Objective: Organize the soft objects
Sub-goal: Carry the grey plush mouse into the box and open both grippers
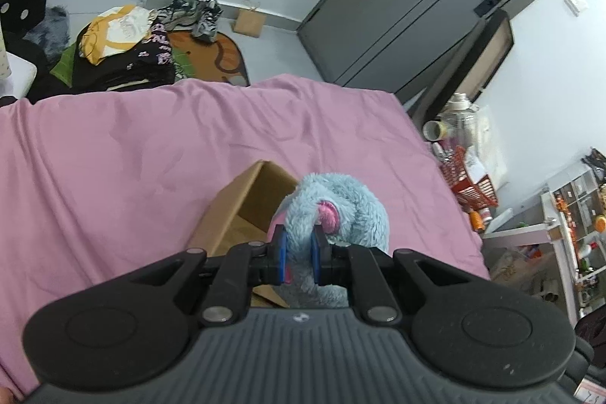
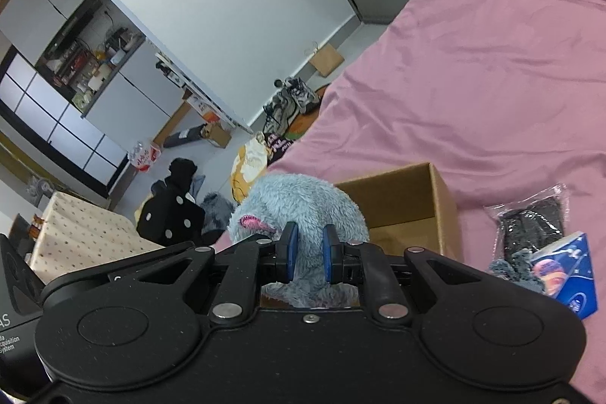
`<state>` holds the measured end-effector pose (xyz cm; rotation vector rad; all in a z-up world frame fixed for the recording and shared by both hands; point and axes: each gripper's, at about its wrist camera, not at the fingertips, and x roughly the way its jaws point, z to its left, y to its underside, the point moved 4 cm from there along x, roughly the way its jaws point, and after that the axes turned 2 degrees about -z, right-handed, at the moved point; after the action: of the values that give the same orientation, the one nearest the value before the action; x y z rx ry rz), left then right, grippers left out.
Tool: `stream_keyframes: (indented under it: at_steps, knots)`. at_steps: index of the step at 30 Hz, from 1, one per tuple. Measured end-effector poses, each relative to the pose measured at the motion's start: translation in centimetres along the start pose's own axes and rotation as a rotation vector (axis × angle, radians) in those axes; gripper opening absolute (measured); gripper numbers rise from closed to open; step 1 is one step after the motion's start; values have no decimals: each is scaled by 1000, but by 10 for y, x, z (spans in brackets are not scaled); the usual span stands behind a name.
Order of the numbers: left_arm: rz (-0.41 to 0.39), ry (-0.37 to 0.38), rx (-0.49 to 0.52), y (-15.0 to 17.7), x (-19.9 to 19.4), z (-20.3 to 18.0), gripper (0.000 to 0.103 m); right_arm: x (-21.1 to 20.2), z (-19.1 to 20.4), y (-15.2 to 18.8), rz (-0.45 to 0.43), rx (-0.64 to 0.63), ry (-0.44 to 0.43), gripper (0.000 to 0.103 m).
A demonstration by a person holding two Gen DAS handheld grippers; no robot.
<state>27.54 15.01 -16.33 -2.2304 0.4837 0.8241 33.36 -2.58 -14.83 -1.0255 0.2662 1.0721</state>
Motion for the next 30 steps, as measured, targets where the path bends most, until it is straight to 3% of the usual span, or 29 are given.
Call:
stream_keyframes:
  at_steps: [10, 20, 28, 30]
  knots:
    - [39, -47, -18, 3, 27, 15, 12, 27, -12, 8, 61, 10, 26, 14]
    - [23, -78, -32, 2, 30, 19, 13, 39, -18, 17, 109, 17, 45, 19]
    - [3, -107, -2, 0, 15, 12, 20, 19, -18, 13, 103, 20, 35, 22]
    - [-2, -120, 8, -1, 9, 10, 30, 10, -17, 11, 95, 18, 29, 26]
